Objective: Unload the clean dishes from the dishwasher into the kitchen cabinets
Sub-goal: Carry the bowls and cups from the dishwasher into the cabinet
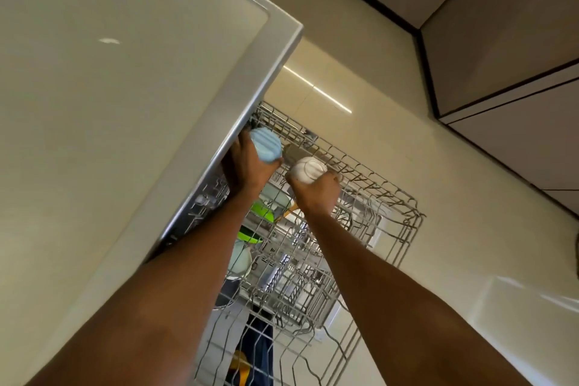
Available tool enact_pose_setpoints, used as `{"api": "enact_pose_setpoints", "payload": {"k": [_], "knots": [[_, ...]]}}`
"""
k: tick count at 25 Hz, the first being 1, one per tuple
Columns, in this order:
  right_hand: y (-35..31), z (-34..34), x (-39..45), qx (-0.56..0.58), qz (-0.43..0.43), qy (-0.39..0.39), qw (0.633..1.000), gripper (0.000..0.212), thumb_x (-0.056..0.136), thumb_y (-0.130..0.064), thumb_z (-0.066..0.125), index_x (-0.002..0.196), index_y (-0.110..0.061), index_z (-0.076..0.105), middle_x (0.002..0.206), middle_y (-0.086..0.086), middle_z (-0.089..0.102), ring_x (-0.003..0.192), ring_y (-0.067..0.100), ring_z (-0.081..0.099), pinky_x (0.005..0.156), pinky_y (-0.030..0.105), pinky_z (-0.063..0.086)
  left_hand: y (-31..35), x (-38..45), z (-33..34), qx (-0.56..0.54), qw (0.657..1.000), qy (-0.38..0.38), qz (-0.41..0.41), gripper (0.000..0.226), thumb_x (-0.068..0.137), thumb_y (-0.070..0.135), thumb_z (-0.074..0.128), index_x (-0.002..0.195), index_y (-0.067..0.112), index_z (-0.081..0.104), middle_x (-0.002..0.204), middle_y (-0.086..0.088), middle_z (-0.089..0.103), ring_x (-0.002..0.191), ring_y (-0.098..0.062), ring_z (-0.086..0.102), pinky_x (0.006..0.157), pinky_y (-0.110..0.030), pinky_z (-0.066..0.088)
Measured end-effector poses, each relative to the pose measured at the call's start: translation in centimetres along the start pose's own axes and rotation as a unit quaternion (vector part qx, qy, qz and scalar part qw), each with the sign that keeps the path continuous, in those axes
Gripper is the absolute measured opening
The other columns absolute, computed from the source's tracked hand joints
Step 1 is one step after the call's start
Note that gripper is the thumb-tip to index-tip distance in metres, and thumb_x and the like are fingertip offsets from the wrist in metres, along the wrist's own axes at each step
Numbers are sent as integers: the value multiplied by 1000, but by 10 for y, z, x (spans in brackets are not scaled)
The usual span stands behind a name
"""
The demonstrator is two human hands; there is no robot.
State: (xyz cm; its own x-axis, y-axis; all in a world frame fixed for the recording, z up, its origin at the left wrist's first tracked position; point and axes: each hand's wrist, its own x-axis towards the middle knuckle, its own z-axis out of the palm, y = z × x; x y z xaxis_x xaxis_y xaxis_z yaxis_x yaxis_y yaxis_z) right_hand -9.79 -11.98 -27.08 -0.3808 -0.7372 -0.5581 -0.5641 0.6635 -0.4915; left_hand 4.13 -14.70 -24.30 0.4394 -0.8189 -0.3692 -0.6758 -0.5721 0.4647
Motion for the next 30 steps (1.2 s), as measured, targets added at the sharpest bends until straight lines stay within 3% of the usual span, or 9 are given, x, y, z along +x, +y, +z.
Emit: {"api": "enact_pose_setpoints", "payload": {"k": [2,4,7,10,14,17,20,24,30], "knots": [[6,-20,-15,24,-38,-4,999,81,64,-51,96,125,-13,56,110,-1,67,95,14,65,71,21,55,-8,-24,-3,2,999,27,24,98,59,62,90,136,13,53,130,-11,57,121,-31,52,91,-42,48],[11,-48,-37,17,-81,8,996,85,62,-56,95,127,-18,56,113,-2,68,97,12,64,69,13,46,-8,-53,-13,-20,998,39,48,101,56,68,87,134,15,53,126,-10,55,117,-30,52,84,-43,52],[8,-108,-75,23,-176,65,982,88,63,-59,93,131,-19,55,120,-1,59,106,10,54,83,25,47,13,-103,-54,-66,992,31,103,103,58,73,83,139,19,50,129,-6,52,117,-27,53,80,-39,54],[-11,-172,-107,27,-245,130,960,97,61,-60,94,137,-15,54,125,2,56,112,12,50,90,29,45,48,-141,-108,-106,977,48,181,105,58,78,81,140,22,49,129,-1,51,118,-24,55,87,-40,56],[-38,-257,-185,95,-327,181,923,97,64,-57,93,141,-13,54,129,7,61,119,25,60,101,40,50,83,-213,-216,-105,937,148,298,100,62,70,83,139,16,49,128,-4,51,119,-27,52,95,-42,52],[-42,-318,-275,149,-401,185,885,97,65,-52,95,144,-16,51,135,4,59,122,23,60,100,36,50,89,-298,-312,-102,907,233,336,99,62,71,80,139,18,49,129,-3,51,120,-25,51,98,-42,51],[-45,-368,-391,176,-501,173,829,101,66,-53,94,148,-16,49,141,3,59,125,20,59,101,29,47,69,-413,-409,-85,869,326,363,98,60,77,77,136,21,52,127,-1,52,117,-22,54,98,-38,51],[-62,-395,-579,213,-633,112,736,91,67,-54,93,141,-20,54,129,1,63,115,18,63,93,32,51,-9,-572,-523,-35,829,427,359,97,59,80,79,136,26,52,128,7,50,116,-15,57,99,-29,50],[-78,-362,-828,278,-751,-19,598,90,65,-51,94,141,-27,53,131,-4,61,114,17,63,96,43,56,-168,-768,-656,19,839,460,290,98,56,79,84,136,33,52,128,17,49,113,-5,57,99,-33,52]]}}
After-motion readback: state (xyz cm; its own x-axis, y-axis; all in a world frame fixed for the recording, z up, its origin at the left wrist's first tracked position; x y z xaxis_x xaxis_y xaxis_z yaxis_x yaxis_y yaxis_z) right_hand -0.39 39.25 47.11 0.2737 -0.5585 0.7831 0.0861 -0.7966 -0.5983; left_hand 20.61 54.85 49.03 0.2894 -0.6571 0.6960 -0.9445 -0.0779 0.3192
